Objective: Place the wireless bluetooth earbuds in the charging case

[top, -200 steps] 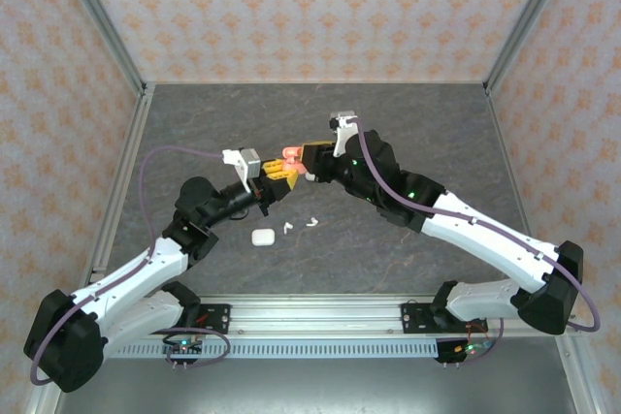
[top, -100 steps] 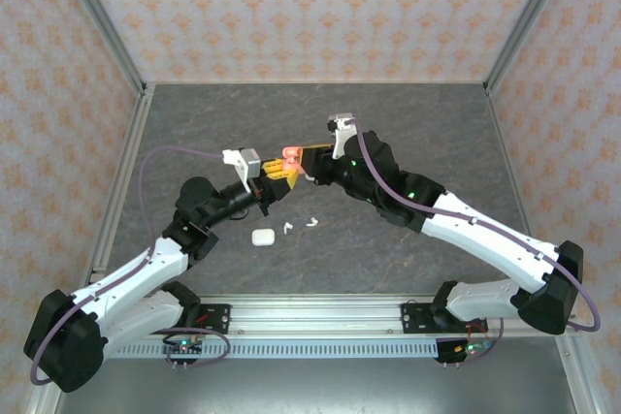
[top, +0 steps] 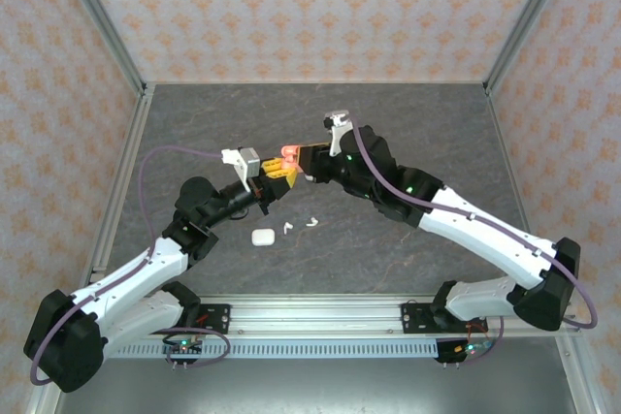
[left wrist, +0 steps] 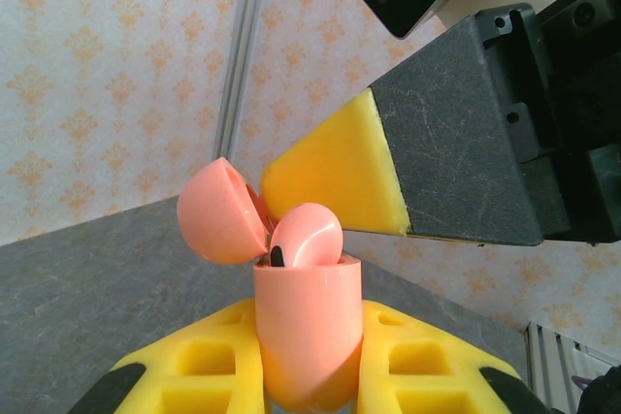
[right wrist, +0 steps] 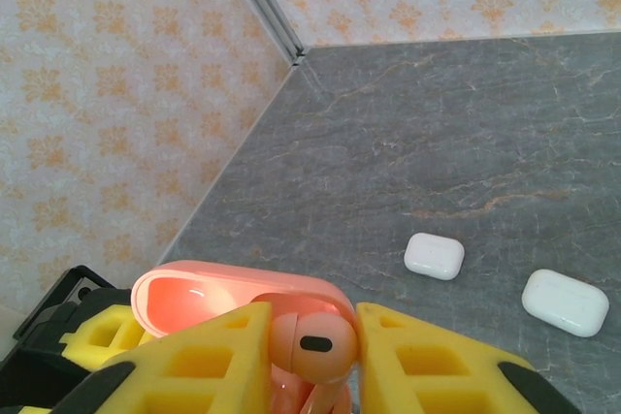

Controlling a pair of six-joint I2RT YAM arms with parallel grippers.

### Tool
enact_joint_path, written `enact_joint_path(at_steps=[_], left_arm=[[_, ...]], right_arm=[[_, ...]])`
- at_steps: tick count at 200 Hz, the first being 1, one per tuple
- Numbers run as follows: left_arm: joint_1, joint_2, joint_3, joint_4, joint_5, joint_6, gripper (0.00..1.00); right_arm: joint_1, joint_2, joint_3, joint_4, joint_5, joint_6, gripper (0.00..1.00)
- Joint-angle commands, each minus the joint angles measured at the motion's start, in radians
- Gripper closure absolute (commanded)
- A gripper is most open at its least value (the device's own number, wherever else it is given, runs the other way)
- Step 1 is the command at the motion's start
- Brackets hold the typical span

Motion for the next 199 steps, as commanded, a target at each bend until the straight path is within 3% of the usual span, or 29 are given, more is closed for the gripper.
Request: enact_joint_path(at_steps=[1, 27, 167, 199], left_arm=[[-0.005, -0.013, 0.033, 0.033, -0.037, 0.021, 1.00], [-0.005, -0.012, 0.031, 0.033, -0.046, 0.021, 1.00], [-0.005, -0.008, 0.022, 0.038, -0.051, 0.021, 1.00], [-0.007, -0.009, 0.019, 0.045, -0.047, 0.018, 1.00]], right_arm=[[0.033, 0.012, 0.041, -0.061, 0.013, -0.022, 0.74], [0.048, 0.028, 0.062, -0.097, 0.057, -0.037, 0.74], [0.050, 0.011, 0.078, -0.087, 0.009, -0.023, 0.66], [0.050, -0.016, 0.076, -0.082, 0.033, -0.029, 0.56]])
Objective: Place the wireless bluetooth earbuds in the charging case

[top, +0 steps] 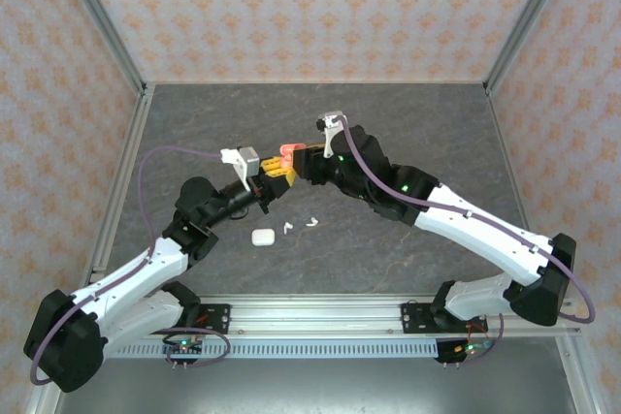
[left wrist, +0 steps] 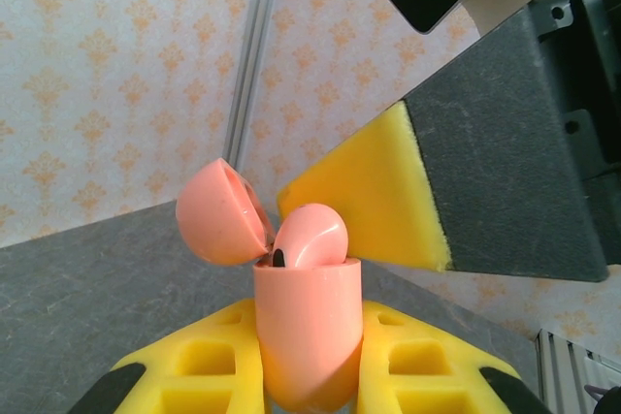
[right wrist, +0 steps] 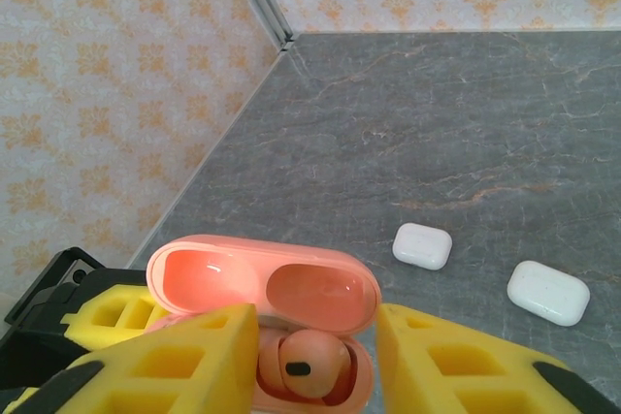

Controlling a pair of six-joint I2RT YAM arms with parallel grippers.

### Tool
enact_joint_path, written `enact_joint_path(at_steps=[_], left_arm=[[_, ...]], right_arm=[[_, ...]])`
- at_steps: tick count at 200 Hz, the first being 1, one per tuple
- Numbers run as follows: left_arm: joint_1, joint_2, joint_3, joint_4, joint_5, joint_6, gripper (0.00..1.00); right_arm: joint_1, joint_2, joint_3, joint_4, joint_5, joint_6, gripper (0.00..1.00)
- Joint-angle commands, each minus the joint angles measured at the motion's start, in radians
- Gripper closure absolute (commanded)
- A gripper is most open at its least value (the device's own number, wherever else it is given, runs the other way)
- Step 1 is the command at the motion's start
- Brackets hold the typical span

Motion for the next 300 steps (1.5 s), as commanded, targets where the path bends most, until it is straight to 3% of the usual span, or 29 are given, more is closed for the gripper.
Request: enact_joint_path(at_steps=[1, 70, 86, 112, 150, 169, 235, 300], left_arm=[[-0.006, -0.009, 0.019, 0.045, -0.022, 0.018, 1.00], [-0.005, -0.015, 0.013, 0.055, -0.012, 0.010, 1.00], [-0.006, -0.015, 0.010, 0.071, 0.004, 0.001, 1.00], [-0.005, -0.017, 0.007, 0.109, 0.038, -0.019, 1.00], [-0.005, -0.012, 0.023, 0.139, 0.099, -0.046, 1.00], [-0.005, -0.007, 0.033, 0.133, 0.113, -0.047, 1.00], [-0.005, 0.000, 0.040, 0.107, 0.120, -0.043, 1.00], [-0.007, 0.006, 0.050, 0.047, 0.107, -0.025, 1.00]], right_arm=[[0.016, -0.043, 0.020, -0.010, -0.010, -0.007, 0.56], [-0.008, -0.130, 0.018, -0.004, 0.011, -0.042, 0.33], [-0.080, -0.175, -0.021, 0.027, -0.097, -0.029, 0.21], [-0.258, -0.210, -0.117, 0.128, -0.429, 0.053, 0.00], [-0.311, -0.161, -0.163, 0.252, -0.729, 0.110, 0.01], [-0.308, -0.127, -0.169, 0.323, -0.805, 0.139, 0.01], [-0.272, -0.039, -0.100, 0.363, -0.885, 0.124, 0.03], [-0.265, -0.108, -0.125, 0.372, -0.872, 0.039, 0.07]])
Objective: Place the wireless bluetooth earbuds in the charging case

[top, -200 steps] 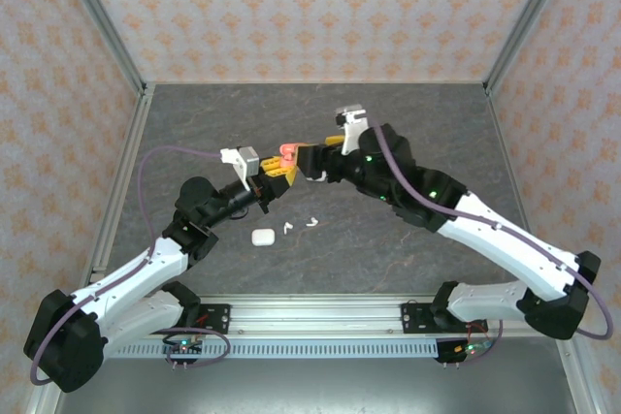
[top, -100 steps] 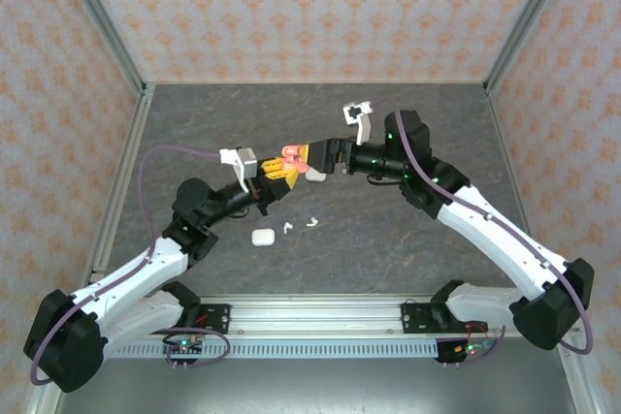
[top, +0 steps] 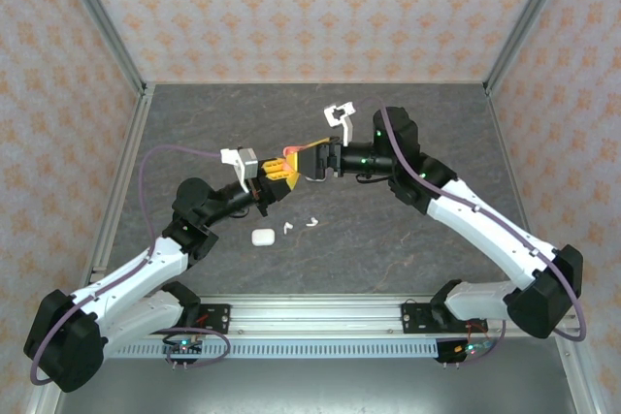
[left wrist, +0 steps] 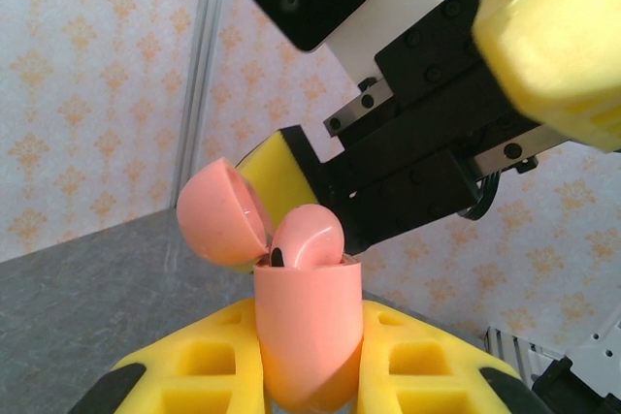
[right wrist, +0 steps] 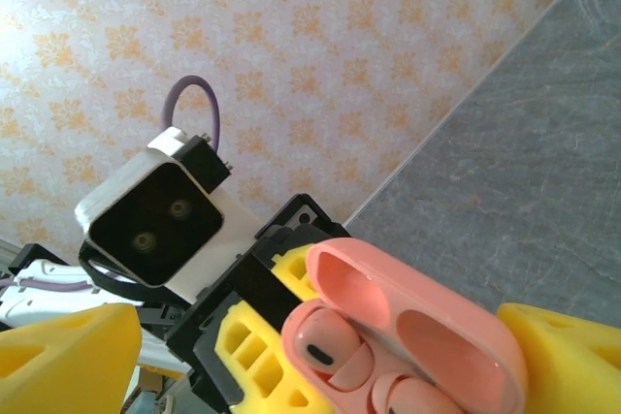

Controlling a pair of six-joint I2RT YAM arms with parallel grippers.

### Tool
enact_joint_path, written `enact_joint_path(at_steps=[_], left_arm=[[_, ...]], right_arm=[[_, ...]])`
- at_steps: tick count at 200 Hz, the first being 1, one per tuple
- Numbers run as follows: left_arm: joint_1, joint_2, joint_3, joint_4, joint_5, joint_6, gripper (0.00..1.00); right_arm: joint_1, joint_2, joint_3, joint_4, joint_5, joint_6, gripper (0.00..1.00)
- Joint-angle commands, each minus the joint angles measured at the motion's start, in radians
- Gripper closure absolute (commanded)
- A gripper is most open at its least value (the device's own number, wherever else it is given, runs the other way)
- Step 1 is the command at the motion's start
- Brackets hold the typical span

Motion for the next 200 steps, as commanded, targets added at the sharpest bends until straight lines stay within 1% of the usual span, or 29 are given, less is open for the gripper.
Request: enact_joint_path(at_steps=[1, 37, 55, 68, 76, 88, 98, 108, 127, 146, 156, 192, 200], left_arm=[[-0.006, 0.005, 0.044, -0.018, 0.002, 0.012, 1.00], [-0.006, 0.013, 0.045, -0.040, -0.023, 0.014, 1.00], [-0.006, 0.015, 0.043, -0.048, -0.036, 0.012, 1.00], [-0.005, 0.014, 0.045, -0.073, -0.067, 0.010, 1.00], [-0.005, 0.013, 0.052, -0.111, -0.095, 0.008, 1.00], [-0.005, 0.017, 0.072, -0.214, -0.155, 0.010, 1.00], [0.000, 0.026, 0.086, -0.294, -0.192, 0.009, 1.00], [0.018, 0.046, 0.095, -0.363, -0.225, -0.014, 1.00], [0.082, 0.098, 0.077, -0.426, -0.231, -0.104, 1.00], [0.170, 0.161, 0.032, -0.451, -0.219, -0.214, 1.00], [0.202, 0.197, 0.012, -0.455, -0.204, -0.244, 1.00], [0.211, 0.302, -0.003, -0.500, -0.184, -0.265, 1.00], [0.212, 0.320, -0.005, -0.506, -0.183, -0.298, 1.00]], right_arm=[[0.007, -0.056, 0.007, 0.065, -0.024, -0.046, 0.07], [0.006, -0.120, -0.027, -0.004, 0.026, -0.091, 0.07], [0.006, -0.135, -0.031, -0.066, 0.058, -0.113, 0.06], [0.004, -0.145, -0.017, -0.170, 0.156, -0.140, 0.06], [0.003, -0.149, 0.001, -0.255, 0.263, -0.157, 0.05], [-0.003, -0.156, 0.010, -0.338, 0.385, -0.170, 0.04], [-0.008, -0.163, 0.012, -0.391, 0.483, -0.160, 0.01], [-0.017, -0.166, 0.008, -0.434, 0.549, -0.147, 0.01], [-0.026, -0.163, -0.010, -0.484, 0.645, -0.123, 0.01], [-0.028, -0.161, -0.037, -0.498, 0.700, -0.100, 0.00], [-0.029, -0.160, -0.048, -0.494, 0.709, -0.094, 0.00], [-0.029, -0.135, -0.046, -0.508, 0.719, -0.091, 0.00], [-0.029, -0.127, -0.044, -0.510, 0.717, -0.092, 0.00]])
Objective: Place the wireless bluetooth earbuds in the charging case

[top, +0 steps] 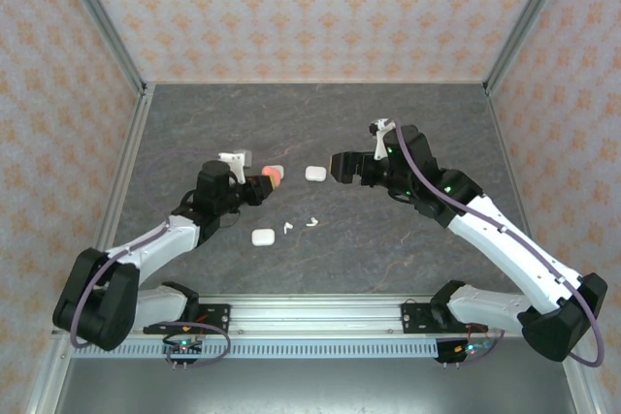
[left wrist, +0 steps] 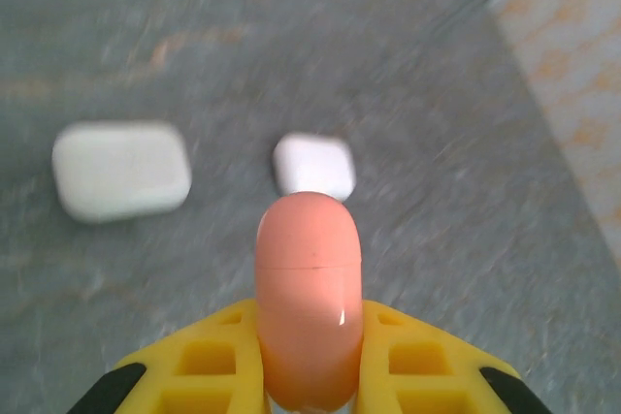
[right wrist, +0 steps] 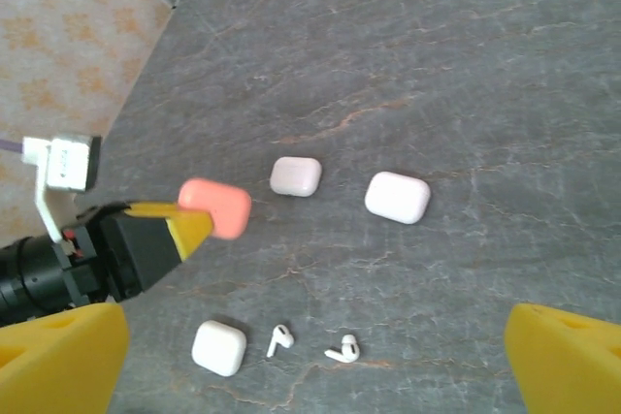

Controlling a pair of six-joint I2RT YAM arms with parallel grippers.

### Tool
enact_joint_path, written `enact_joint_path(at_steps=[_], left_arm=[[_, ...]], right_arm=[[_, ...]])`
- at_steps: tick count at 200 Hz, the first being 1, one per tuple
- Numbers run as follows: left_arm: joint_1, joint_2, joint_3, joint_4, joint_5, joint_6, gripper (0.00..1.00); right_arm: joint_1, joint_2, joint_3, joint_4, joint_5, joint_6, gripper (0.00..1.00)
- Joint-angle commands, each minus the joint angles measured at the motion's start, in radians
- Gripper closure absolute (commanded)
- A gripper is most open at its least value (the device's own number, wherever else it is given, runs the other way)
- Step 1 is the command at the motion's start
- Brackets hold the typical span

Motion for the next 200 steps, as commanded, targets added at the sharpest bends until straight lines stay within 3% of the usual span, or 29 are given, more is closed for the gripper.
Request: enact_joint_path(at_steps=[1, 79, 110, 140, 177, 200], left_arm=[[0.000, 0.030, -0.004, -0.036, 0.013, -0.072, 1.00], [0.001, 0.215, 0.014, -0.031, 0.022, -0.134, 1.00], [0.002, 0.233, 0.011, -0.045, -0.015, -0.137, 0.80], [0.001, 0.207, 0.016, -0.117, -0.085, -0.115, 0.50], [0.006, 0.137, 0.045, -0.231, -0.163, -0.078, 0.32], [0.065, 0.065, 0.078, -0.297, -0.157, -0.053, 0.24]], right_arm=[[-0.005, 0.015, 0.005, -0.029, 0.049, 0.011, 0.00], [-0.005, 0.047, 0.011, -0.042, 0.042, -0.002, 0.00], [-0.005, 0.067, 0.017, -0.054, 0.012, -0.025, 0.01], [0.002, 0.111, 0.026, -0.058, -0.039, -0.064, 0.01], [0.081, 0.194, 0.049, -0.063, -0.031, -0.170, 0.01], [0.172, 0.289, 0.068, -0.042, -0.045, -0.270, 0.01]])
